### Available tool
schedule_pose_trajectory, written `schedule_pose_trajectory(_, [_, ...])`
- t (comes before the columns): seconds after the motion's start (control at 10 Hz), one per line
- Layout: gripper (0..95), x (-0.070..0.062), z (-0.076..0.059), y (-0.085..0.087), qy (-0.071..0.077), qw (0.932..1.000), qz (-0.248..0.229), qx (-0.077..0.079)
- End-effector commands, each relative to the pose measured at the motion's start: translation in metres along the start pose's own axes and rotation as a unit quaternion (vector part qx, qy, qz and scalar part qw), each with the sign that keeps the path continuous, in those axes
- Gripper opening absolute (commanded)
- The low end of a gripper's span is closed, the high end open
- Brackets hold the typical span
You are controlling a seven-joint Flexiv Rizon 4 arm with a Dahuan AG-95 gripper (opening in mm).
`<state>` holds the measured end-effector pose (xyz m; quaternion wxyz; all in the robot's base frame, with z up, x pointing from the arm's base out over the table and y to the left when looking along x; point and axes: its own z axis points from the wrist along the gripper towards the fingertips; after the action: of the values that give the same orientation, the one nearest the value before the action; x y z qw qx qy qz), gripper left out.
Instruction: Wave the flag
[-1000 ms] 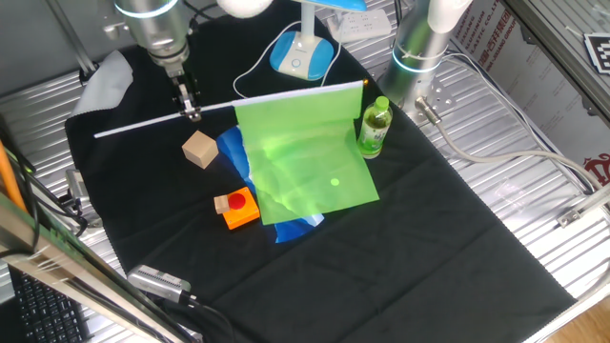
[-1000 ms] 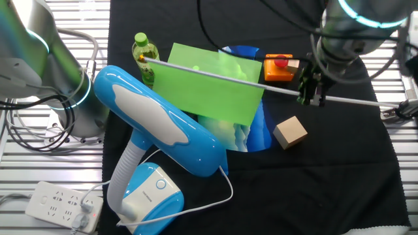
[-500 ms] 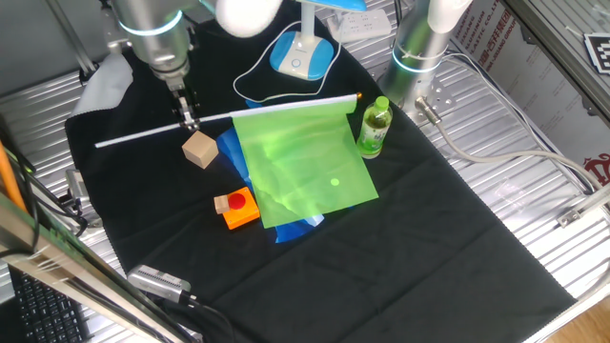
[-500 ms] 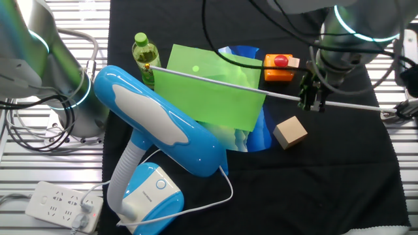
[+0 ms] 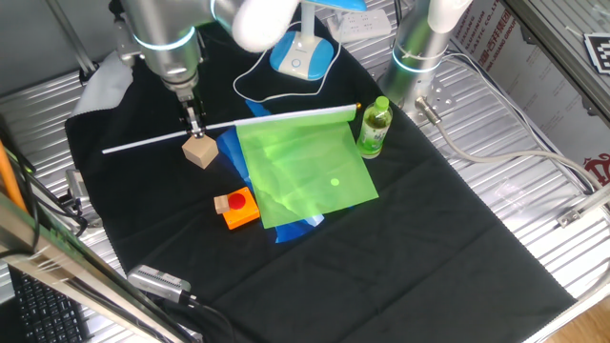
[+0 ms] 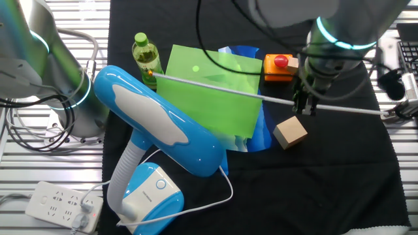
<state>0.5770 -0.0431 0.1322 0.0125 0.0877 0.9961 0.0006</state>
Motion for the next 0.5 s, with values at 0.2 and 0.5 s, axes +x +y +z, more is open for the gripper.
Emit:
schedule_pose_trajectory(0.2, [0.0, -0.001, 0.015, -0.001, 0.000, 1.0000, -0.002, 0.002])
schedule_pose_trajectory(0.5, [0.0, 0.000, 0.032, -0.003, -0.004, 1.0000, -0.003, 0.003])
